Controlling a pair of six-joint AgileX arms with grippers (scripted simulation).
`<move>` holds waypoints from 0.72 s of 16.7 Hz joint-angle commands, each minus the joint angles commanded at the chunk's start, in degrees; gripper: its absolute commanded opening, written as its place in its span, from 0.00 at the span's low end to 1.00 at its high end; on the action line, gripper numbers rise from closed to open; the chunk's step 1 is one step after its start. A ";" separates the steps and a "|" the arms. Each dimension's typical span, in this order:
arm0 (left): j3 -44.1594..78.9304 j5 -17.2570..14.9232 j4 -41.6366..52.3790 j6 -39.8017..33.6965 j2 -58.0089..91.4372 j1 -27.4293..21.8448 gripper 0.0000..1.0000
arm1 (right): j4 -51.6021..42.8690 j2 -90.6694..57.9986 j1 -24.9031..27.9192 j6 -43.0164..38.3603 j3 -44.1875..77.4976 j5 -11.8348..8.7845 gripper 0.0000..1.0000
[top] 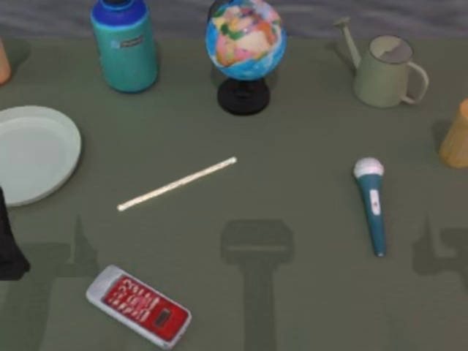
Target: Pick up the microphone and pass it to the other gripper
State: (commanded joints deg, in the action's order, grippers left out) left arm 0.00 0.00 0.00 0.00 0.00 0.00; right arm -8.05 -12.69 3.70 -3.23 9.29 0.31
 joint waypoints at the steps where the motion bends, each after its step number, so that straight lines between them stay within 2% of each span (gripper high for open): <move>1: 0.00 0.00 0.00 0.00 0.00 0.00 1.00 | -2.28 -4.24 1.02 -1.04 2.86 0.16 1.00; 12: 0.00 0.00 0.00 0.00 0.00 0.00 1.00 | -27.42 -66.22 14.22 -15.97 44.08 1.18 1.00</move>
State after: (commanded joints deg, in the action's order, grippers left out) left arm 0.00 0.00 0.00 0.00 0.00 0.00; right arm -35.47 -78.91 17.92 -19.21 53.37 1.49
